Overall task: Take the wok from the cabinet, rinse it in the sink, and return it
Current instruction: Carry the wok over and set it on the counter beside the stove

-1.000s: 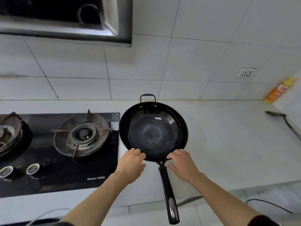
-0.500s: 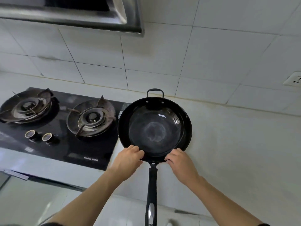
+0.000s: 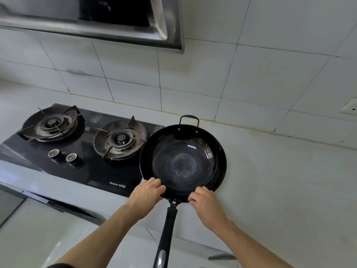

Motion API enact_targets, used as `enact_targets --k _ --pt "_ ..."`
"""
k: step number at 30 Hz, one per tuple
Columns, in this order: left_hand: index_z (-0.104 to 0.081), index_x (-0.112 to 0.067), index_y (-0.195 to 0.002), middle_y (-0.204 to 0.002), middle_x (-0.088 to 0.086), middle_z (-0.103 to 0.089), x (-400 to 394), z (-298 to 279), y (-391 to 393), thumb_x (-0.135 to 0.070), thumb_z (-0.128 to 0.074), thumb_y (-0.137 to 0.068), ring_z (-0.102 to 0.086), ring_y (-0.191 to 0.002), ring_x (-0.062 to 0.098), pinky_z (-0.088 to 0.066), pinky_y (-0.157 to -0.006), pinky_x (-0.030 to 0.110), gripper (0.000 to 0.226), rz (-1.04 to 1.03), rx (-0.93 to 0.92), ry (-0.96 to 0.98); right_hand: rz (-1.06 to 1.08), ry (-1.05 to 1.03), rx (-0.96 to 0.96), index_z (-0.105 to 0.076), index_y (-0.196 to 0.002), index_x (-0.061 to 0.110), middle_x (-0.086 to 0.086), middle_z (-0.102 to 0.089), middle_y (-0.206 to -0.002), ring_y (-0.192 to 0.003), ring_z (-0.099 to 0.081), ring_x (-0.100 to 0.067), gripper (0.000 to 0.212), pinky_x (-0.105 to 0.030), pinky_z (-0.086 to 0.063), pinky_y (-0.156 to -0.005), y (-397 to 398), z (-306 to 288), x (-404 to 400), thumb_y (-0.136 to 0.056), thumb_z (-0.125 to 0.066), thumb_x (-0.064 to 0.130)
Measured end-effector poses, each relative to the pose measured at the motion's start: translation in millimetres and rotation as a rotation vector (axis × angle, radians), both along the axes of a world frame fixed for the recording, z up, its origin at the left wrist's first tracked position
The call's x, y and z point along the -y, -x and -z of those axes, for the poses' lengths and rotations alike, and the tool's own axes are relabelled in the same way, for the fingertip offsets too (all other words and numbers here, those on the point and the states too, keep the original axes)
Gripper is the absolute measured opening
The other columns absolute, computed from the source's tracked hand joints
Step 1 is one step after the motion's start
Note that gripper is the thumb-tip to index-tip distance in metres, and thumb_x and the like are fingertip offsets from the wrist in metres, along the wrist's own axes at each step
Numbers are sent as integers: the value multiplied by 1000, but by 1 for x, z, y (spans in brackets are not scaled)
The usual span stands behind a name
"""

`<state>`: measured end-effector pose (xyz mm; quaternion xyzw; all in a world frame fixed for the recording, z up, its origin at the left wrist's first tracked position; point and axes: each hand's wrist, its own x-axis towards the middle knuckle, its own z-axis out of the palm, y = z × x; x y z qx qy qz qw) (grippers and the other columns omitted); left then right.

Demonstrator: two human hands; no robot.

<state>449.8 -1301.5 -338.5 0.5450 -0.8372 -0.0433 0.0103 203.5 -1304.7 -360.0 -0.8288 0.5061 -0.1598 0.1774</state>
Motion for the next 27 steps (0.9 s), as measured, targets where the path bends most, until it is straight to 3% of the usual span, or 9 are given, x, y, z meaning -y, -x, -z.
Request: enact_targets --k 11,18,27 --pt "-60 -27 -80 -77 -10 -51 -8 -3 -27 -27 -84 -70 -50 -68 12 -45 -54 25 26 -30 -8 3 -26 -10 -17 -69 -89 21 6 -57 -88 -84 -50 -13 14 -27 -40 -75 -28 1 -6 -94 -56 19" --pt "-61 -20 -99 -96 -3 -53 6 -6 -33 -24 -61 -93 -48 -89 17 -48 -74 33 8 -54 -41 -52 28 -29 1 -69 -96 20 5 -58 -94 -90 -49 -13 16 -26 -38 -80 -39 -2 0 -97 -53 21" --pt "-61 -18 -105 -102 -3 -48 20 -2 -30 -25 -53 -98 -41 -96 15 -43 -72 28 13 -91 -112 -57 47 -17 -32 -69 -97 18 3 -60 -96 -90 -51 -15 13 -25 -42 -80 -39 -4 12 -96 -56 17"
